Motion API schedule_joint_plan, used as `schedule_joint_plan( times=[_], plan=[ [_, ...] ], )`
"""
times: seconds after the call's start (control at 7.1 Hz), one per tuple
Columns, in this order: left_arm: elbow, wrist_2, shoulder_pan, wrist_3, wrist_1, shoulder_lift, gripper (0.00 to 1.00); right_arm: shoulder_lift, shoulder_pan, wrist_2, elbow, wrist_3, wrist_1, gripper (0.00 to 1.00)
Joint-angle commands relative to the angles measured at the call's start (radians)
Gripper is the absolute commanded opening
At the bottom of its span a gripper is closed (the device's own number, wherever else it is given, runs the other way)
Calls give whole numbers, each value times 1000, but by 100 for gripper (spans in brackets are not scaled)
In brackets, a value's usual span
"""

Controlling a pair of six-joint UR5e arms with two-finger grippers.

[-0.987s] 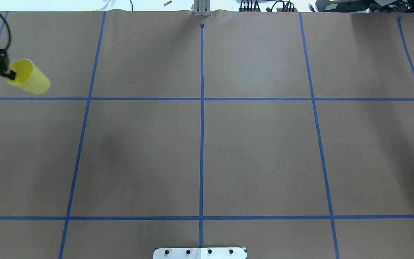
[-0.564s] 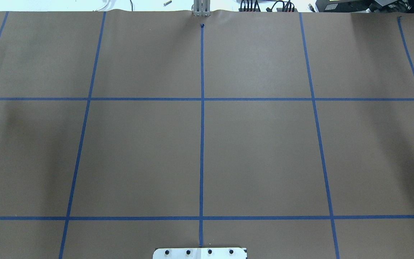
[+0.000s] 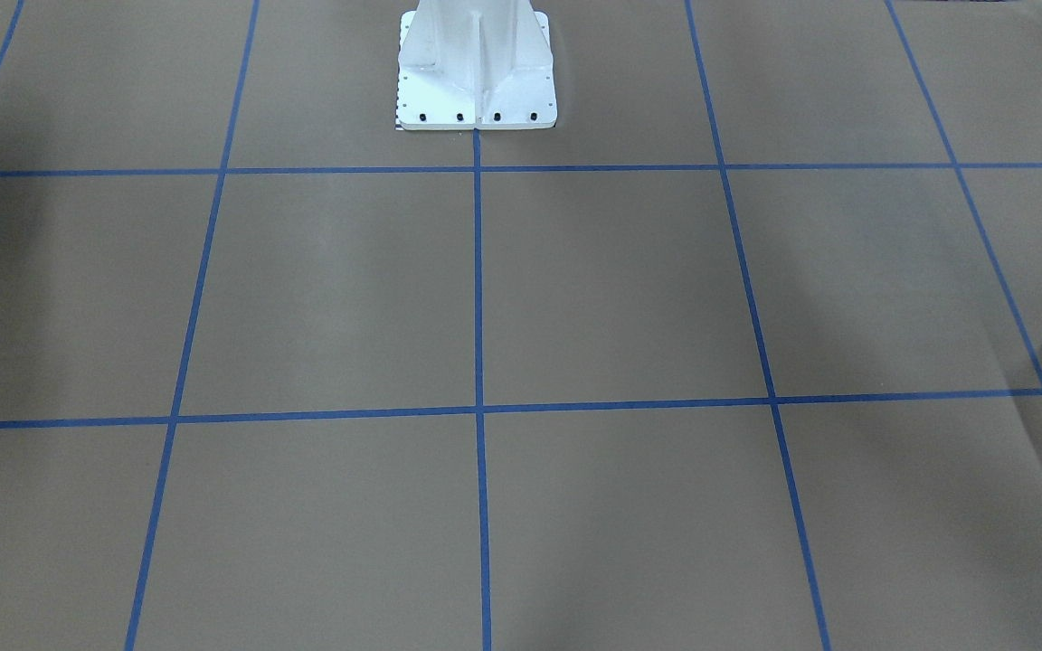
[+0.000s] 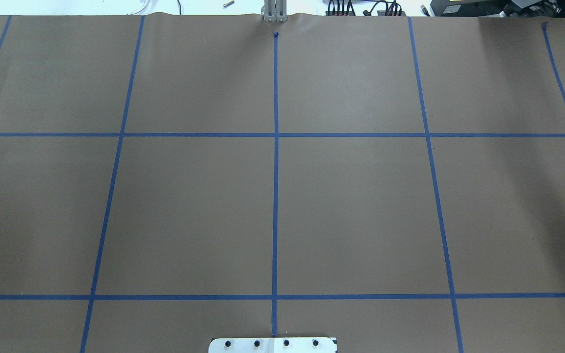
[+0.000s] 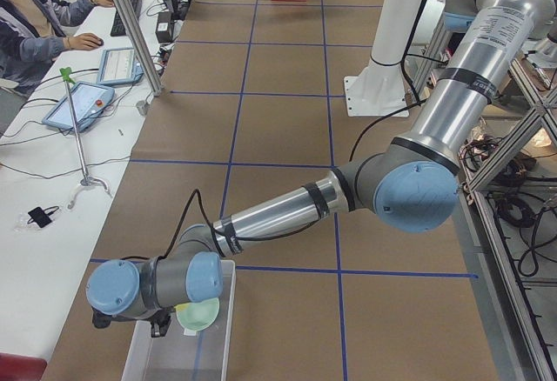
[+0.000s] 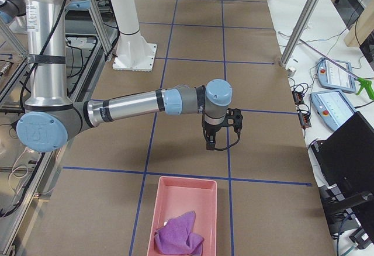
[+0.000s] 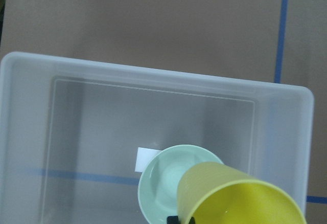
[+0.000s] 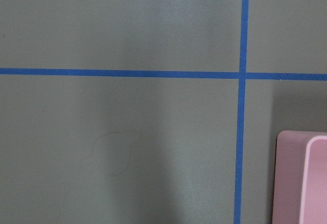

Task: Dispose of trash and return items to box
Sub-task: 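Lower the yellow cup into the clear bin and release it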

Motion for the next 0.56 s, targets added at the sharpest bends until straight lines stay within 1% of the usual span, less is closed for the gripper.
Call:
schedule_joint_plan(
  times=[0.0,0.42],
  plan=[
    [90,73,-4,-113,-149,-1,0,0,0,-1,-1,0,0,100],
    [139,74,-2,-135,-151,7,0,2,0,-5,-1,-2,0,100]
  ],
)
